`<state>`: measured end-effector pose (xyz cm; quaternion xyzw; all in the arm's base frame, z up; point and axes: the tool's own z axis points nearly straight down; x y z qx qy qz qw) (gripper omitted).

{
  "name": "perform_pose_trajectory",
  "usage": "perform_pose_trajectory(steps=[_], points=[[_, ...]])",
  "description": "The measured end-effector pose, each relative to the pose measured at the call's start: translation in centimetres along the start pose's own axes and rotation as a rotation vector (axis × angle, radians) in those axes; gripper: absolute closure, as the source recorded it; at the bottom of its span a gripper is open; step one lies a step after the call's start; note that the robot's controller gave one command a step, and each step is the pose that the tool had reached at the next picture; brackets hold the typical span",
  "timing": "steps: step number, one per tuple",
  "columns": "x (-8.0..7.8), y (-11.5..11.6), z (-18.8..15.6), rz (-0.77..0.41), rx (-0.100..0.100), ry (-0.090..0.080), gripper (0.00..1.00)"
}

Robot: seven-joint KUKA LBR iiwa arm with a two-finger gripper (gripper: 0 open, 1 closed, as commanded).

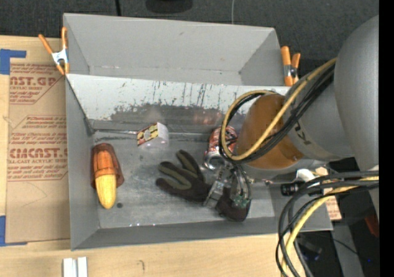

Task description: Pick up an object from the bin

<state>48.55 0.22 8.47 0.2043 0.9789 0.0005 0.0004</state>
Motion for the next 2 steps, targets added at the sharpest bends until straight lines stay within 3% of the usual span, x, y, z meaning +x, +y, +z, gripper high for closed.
perform_pose_trajectory(steps=[2], points=[[0.08,0.0,-1.37,-0.001,0.001,0.002,1.0]])
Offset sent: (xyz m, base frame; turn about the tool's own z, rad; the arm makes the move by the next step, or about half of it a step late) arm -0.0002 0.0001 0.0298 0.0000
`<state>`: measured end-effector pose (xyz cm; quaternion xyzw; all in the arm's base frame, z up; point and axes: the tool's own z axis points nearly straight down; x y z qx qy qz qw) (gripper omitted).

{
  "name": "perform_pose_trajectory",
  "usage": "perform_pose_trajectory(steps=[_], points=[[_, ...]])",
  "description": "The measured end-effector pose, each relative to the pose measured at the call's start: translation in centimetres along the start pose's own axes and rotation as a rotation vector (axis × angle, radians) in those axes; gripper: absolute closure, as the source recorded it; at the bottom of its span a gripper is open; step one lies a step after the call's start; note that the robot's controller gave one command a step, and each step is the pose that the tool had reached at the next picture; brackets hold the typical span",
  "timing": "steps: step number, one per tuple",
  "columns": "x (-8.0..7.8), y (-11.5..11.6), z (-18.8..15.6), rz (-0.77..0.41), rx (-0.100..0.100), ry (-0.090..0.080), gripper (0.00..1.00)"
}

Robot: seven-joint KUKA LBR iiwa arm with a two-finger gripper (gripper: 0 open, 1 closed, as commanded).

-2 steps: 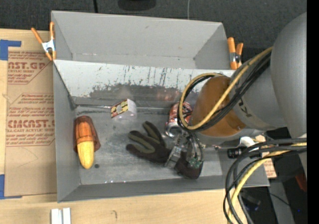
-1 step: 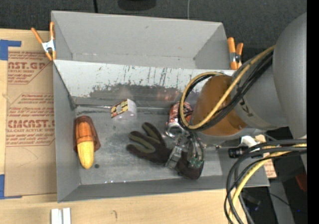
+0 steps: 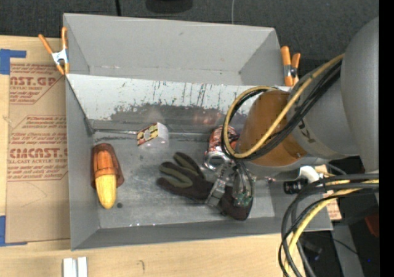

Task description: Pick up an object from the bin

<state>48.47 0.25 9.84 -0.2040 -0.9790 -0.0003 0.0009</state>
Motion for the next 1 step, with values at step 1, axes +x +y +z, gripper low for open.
perform_pose_trajectory(steps=[1], points=[[0.01,0.01,-0.72,0.0,0.0,-0.001,1.0]])
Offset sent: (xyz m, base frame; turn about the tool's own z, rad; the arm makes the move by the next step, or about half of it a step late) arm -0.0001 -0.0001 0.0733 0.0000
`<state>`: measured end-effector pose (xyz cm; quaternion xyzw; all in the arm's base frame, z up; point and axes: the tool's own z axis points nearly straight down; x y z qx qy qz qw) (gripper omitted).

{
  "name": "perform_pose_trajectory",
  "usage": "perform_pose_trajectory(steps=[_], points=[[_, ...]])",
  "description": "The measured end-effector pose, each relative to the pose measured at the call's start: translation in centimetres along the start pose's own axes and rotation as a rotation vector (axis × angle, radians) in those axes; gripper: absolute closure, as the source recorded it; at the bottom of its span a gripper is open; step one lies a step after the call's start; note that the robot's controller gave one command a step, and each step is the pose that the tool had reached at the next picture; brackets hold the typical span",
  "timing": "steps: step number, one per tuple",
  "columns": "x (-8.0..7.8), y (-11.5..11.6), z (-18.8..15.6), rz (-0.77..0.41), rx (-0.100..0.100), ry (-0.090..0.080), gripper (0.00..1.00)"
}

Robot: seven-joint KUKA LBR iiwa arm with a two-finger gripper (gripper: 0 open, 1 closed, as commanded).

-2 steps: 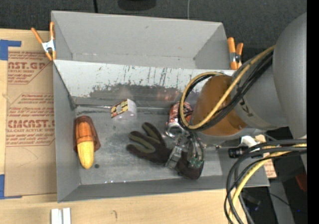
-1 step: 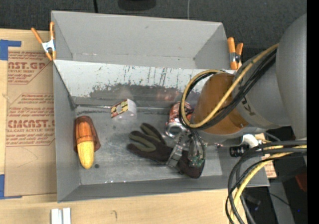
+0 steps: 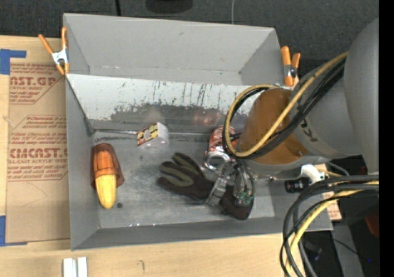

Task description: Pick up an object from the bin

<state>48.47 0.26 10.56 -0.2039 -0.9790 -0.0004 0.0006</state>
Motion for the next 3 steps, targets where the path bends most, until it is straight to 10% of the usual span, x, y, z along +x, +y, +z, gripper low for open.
perform_pose_trajectory(steps=[3], points=[[0.0,0.0,-4.0,-0.001,0.0,-0.001,1.0]])
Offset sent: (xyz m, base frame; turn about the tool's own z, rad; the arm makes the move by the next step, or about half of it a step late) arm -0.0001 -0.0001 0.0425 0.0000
